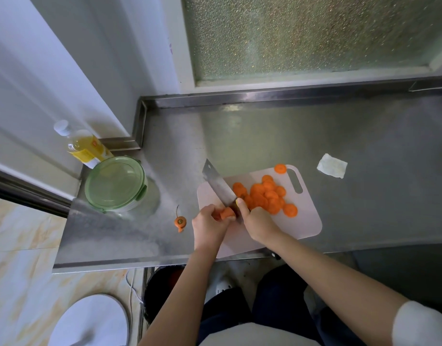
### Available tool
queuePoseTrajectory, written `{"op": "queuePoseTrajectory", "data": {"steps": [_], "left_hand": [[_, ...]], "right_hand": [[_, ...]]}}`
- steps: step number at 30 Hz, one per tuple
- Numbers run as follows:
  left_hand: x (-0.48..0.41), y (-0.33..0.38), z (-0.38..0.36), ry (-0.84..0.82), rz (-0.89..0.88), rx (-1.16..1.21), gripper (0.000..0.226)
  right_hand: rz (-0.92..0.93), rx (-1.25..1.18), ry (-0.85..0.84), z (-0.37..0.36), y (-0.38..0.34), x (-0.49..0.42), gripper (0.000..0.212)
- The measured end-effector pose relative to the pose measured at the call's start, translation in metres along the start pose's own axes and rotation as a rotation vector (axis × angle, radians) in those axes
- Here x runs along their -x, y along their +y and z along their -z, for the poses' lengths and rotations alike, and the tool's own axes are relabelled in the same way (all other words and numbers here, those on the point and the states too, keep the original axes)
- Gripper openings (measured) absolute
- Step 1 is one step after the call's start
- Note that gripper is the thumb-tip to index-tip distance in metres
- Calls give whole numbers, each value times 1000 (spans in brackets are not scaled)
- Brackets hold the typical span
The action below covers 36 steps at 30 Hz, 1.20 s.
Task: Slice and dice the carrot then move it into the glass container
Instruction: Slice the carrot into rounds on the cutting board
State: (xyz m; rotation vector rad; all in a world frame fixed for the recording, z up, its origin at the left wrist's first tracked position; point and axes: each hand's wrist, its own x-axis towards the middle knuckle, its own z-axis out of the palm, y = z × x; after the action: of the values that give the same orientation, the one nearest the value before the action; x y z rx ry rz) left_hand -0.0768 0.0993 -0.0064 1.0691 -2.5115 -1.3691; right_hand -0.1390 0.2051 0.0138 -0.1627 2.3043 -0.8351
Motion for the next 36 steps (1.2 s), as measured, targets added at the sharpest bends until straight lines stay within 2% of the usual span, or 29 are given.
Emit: {"op": "queuePoseTrajectory", "data": {"steps": [3,7,12,18,30,33,36], "left_hand": [[1,-1,-1,1,-14,13,24],[0,-4,-1,-1,-10,32,21],[-2,-8,-2,11,15,56,23],[-2,-10,-5,32,22,68,25],[0,-10,-5,41,35,82,26],[1,-9,-5,43,29,86,25],[2,-8,-5,43,27,79,24]], "right_hand": [[-29,10,-35,2,4,-9,52],[-19,56,24,7,3,-10,65],[-72,-179,-11,13,3,-4,59],[-51,-236,-21,22,11,9,64],[-28,-161,-42,19,16,24,64],[-19,-104,-57,20,16,26,59],[-8,-133,-108,21,16,30,42]]}}
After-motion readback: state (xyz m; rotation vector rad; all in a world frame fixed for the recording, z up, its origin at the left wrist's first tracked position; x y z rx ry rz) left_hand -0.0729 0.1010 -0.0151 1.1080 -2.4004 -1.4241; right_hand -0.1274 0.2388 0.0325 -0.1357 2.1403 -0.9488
